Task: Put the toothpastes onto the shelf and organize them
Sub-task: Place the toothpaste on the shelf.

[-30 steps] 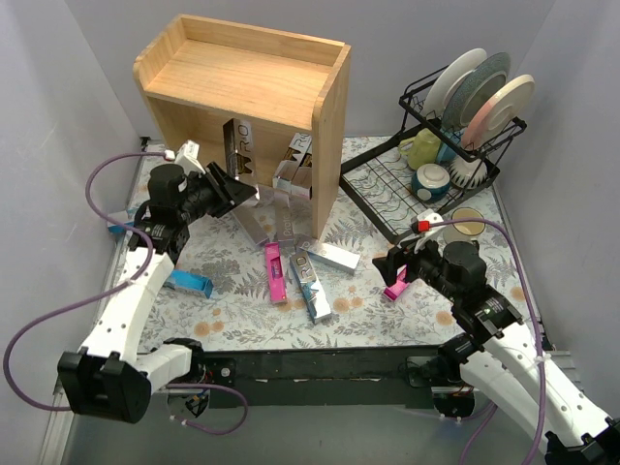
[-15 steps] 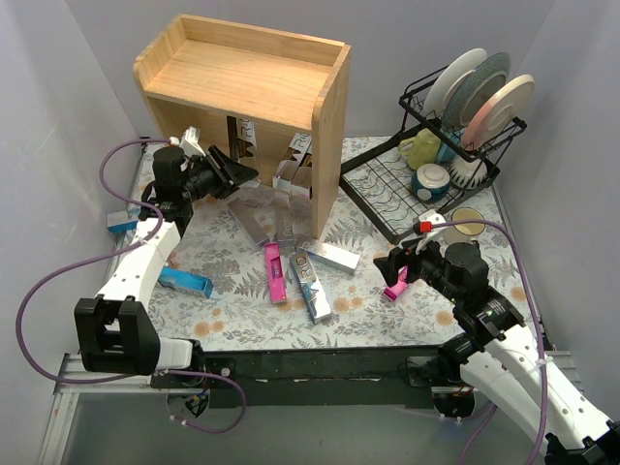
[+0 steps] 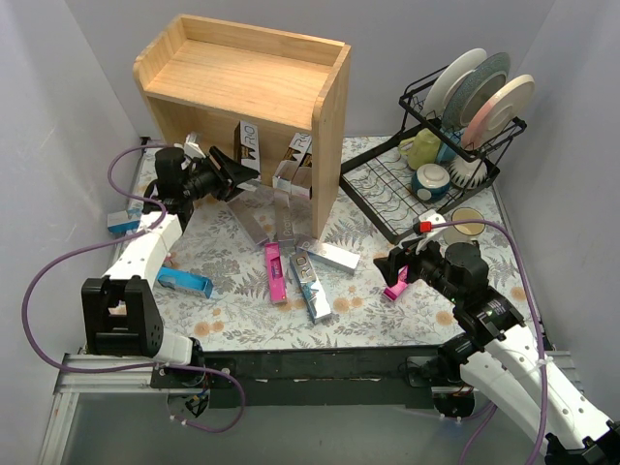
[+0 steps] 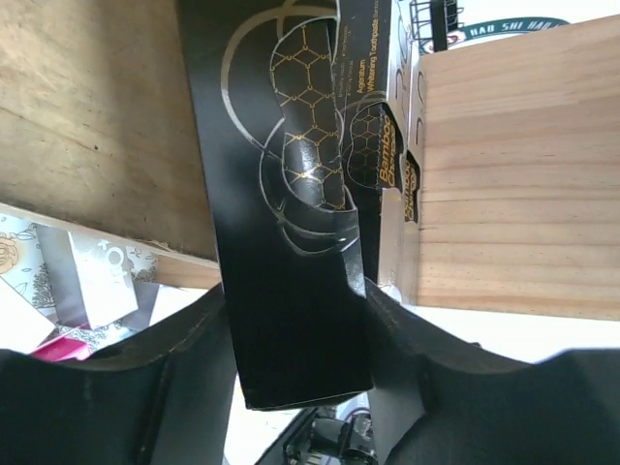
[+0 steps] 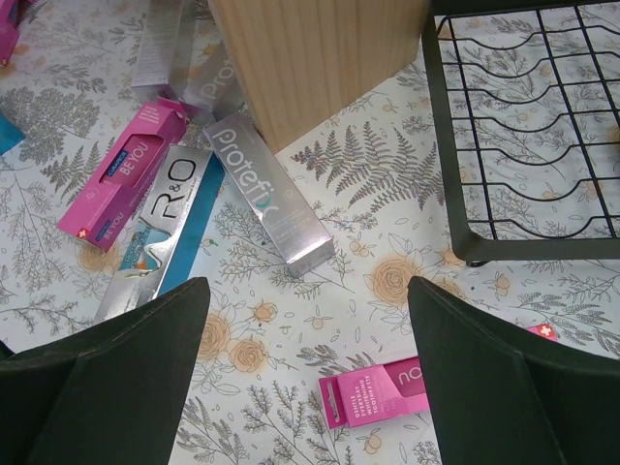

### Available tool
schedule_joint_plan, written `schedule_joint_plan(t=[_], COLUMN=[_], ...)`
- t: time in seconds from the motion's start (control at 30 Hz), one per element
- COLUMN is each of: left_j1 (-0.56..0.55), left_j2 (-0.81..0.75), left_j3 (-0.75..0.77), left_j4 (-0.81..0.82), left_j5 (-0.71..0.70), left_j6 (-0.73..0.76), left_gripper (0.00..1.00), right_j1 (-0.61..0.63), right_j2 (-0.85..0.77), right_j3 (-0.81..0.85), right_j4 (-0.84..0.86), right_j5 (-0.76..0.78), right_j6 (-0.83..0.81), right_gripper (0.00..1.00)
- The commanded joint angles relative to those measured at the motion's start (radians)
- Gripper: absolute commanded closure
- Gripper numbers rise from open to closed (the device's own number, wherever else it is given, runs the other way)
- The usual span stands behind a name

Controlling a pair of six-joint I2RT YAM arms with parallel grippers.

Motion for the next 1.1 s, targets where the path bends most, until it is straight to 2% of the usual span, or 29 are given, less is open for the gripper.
schedule_joint_plan(t=[0.0,0.13,0.4,0.77,1.07], left_j1=[0.018,0.035,0.038,0.038,0.038], left_j2=[-0.02,-0.034,-0.077,-0.212,-0.187], left_j3=[-0.009,-0.031,-0.028,-0.04,-0.057], left_j4=[0.042,0.007,-0.087,-0.164,-0.159], left_j5=[0.044,0.043,-0.088,-0.315,-0.329], left_j6=[-0.058,-0.108,-0.108,-0.076,-0.082], left_gripper=[0.5,0.44,0.3,0.28,0.3], right_j1=[-0.002,-0.002,-0.002,-0.002,-0.002], right_j2=[-0.017,-0.017,-0.015,-0.02,-0.02], right_j3=[0.03,0.027,0.027,0.022,0.019], right_j4=[0.019,0.02,0.019,0.025,0.026], right_j5=[0.012,0.012,0.011,0.006,0.001], right_j6=[-0.007,-0.004,-0.003,-0.003,0.0], right_gripper=[0.09,0.09,0.09,0.09,0.09])
